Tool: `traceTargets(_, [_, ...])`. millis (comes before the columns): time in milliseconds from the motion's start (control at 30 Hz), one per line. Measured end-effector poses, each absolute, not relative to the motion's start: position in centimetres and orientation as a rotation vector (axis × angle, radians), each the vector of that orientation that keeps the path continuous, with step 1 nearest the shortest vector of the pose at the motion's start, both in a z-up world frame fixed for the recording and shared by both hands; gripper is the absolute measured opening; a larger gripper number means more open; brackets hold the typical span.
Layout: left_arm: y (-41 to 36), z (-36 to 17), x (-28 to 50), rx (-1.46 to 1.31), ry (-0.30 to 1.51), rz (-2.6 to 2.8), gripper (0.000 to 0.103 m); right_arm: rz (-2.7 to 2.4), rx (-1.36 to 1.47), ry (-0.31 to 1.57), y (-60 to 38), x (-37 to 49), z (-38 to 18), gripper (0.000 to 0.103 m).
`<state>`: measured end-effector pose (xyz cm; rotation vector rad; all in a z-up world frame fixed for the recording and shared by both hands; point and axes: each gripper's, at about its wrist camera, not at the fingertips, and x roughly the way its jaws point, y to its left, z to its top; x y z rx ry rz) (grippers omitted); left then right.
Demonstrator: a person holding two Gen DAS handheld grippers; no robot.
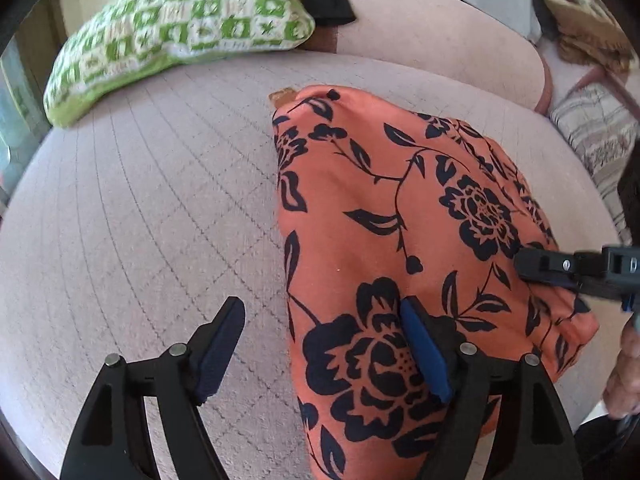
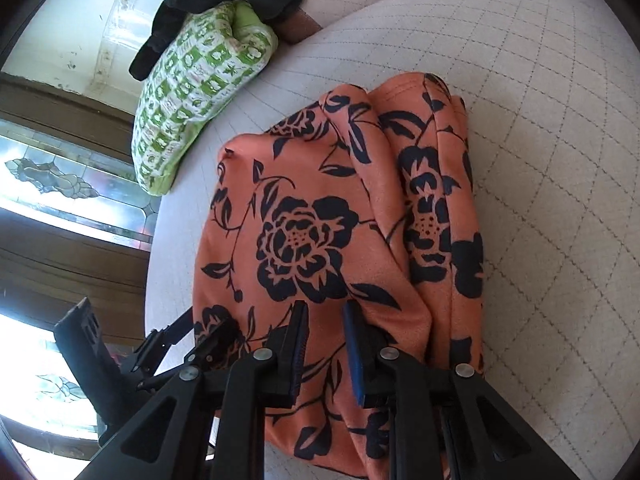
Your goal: Fold small clothes
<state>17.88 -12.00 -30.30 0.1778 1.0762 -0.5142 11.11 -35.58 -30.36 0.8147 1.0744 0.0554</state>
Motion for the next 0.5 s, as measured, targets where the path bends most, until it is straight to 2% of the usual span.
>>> traceTargets(267, [-10.2,-27.4,14.0,0.107,1.015,-0.496,0.081,0.061,0.795,0.978,-35.1,6.2,-27.9,0.024])
traceTargets(400, [-10.7,-30.3,12.7,0.194,1.046,-0.458,0.081,0.006,0.784,1.024,-34.7,4.5,-29.8,0.023])
traceTargets(500, [-10.1,-29.5,12.0,0.147,1.046,-0.428,0.081,-0.002,0.818,1.024,-34.8,3.8,-29.5,0.022])
